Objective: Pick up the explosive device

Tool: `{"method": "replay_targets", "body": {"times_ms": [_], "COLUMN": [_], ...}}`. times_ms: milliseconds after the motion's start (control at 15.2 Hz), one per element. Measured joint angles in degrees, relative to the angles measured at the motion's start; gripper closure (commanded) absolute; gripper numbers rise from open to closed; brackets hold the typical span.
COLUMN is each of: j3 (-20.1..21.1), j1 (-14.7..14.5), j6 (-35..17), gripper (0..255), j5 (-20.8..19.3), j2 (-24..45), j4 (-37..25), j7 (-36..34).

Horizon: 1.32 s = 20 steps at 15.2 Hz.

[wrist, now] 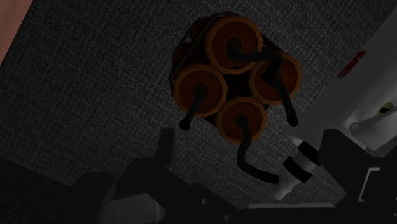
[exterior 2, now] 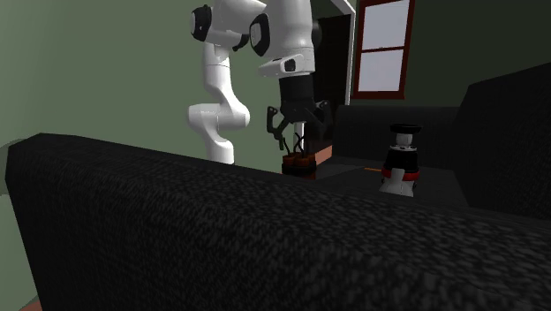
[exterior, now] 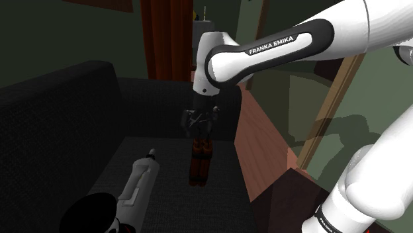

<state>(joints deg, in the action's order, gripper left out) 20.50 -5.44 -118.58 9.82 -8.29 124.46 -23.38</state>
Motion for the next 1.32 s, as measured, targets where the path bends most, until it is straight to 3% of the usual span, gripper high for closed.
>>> {"method": "replay_targets", "body": {"times_ms": [660,1320], "j3": [0.0,-0.5], "j1": [0.0,0.2], "j6": [-0.5,6.5], "gripper": [255,255], "j5": [0.0,0.0], "j2": [0.0,-1.6], "j4": [0.4,-4.9], "j7": [0.0,-0.3]}}
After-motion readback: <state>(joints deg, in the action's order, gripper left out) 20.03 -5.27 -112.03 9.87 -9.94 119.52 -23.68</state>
